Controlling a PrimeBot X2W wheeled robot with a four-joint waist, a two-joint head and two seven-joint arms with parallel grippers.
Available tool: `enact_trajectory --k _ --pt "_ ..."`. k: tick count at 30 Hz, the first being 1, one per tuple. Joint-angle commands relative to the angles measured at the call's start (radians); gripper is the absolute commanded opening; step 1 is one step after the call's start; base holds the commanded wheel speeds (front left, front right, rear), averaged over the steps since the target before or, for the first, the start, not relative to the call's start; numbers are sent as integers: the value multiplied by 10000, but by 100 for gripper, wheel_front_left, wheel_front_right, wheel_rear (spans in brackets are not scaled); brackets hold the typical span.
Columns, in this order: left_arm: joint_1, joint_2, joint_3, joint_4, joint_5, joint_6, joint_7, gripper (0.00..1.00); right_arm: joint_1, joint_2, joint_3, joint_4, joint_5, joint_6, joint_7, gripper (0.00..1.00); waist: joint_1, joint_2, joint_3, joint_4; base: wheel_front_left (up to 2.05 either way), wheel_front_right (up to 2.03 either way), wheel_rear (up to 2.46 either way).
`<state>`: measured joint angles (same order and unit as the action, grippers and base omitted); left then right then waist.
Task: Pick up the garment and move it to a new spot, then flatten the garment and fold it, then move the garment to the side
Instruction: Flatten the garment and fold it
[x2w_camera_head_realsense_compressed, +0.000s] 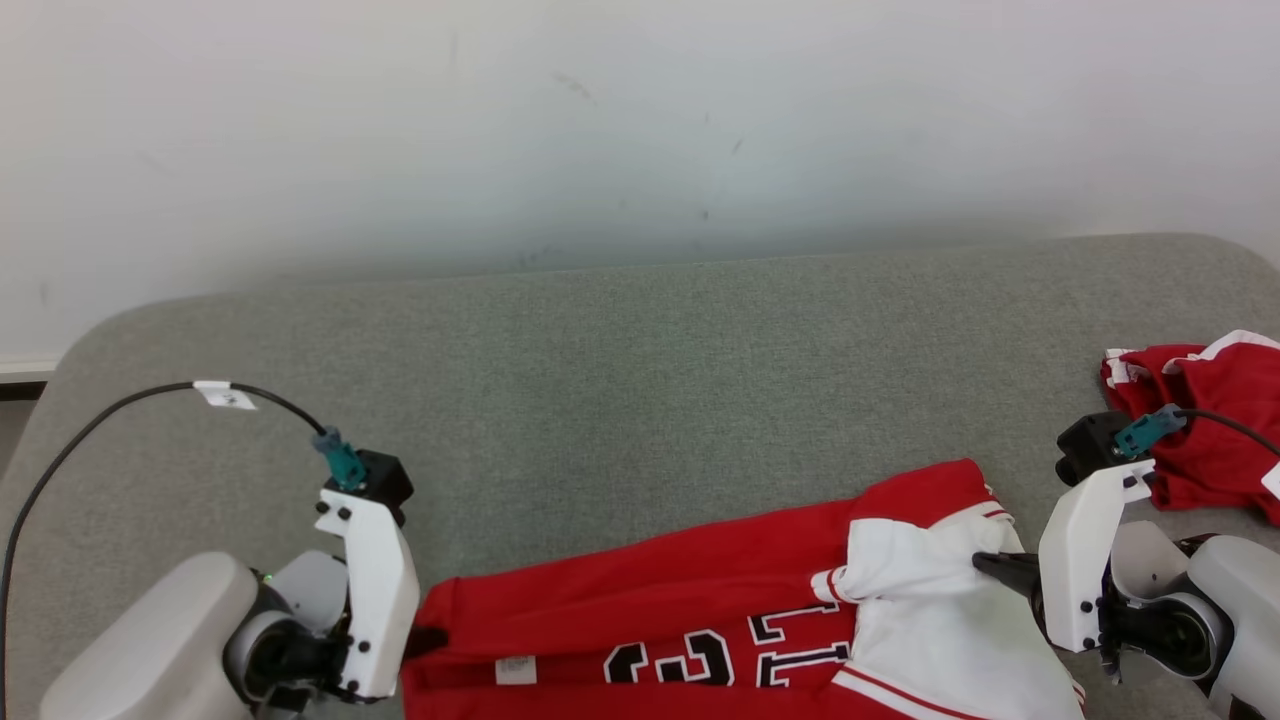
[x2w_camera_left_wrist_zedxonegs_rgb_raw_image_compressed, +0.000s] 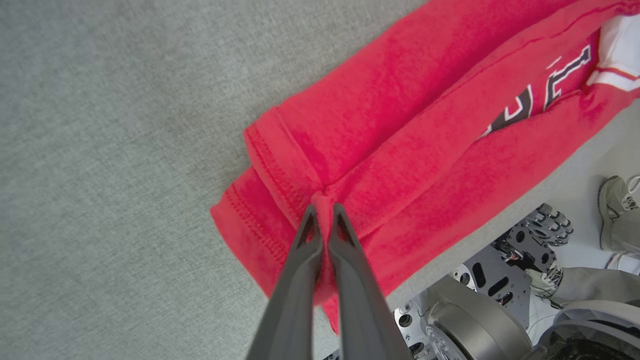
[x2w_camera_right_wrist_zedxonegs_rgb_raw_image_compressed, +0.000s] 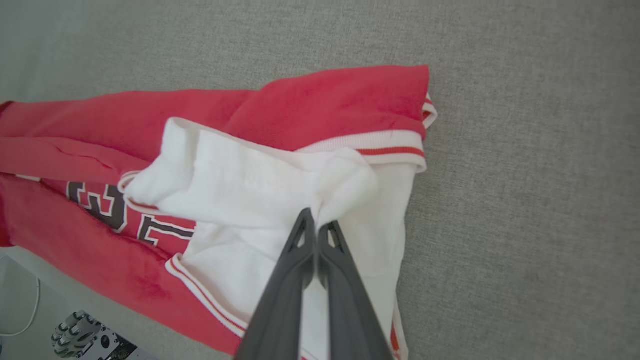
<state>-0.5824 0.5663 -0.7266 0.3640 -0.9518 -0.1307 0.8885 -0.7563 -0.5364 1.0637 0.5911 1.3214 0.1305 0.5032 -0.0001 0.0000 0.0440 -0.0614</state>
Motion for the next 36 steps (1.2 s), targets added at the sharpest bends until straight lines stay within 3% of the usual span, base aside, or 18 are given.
enact_trajectory --k 1,2,11,16,22,29,36 --pt "144 38 -81 50 -123 6 -53 88 126 -30 67 31 122 0 76 100 1 0 8 -1 0 0 0" --pt "164 44 -144 39 -180 6 -15 100 124 -32 84 35 153 0 114 100 1 0 11 -5 0 0 0" --pt "40 215 -417 47 -455 7 -189 100 335 -250 95 -194 546 0 509 100 1 0 -196 28 0 0 0" --pt "-213 395 -169 -134 -115 13 -1031 100 303 -656 -254 -778 770 0 162 100 1 0 -334 50 0 0 0" --pt "-244 468 401 -598 549 334 -2957 100 200 -1142 -1030 -1587 180 2 -1837 100 1 0 -425 58 0 0 0" --pt "384 421 1059 -1463 1716 1373 -5988 100 818 -1268 -2204 -2023 -1553 2 -5369 100 1 0 -522 99 0 0 0" --pt "1600 332 1859 -2265 2232 2624 -8520 100 2012 -769 -4003 -1966 -3053 0 -7286 100 1 0 -605 -26 0 0 0"
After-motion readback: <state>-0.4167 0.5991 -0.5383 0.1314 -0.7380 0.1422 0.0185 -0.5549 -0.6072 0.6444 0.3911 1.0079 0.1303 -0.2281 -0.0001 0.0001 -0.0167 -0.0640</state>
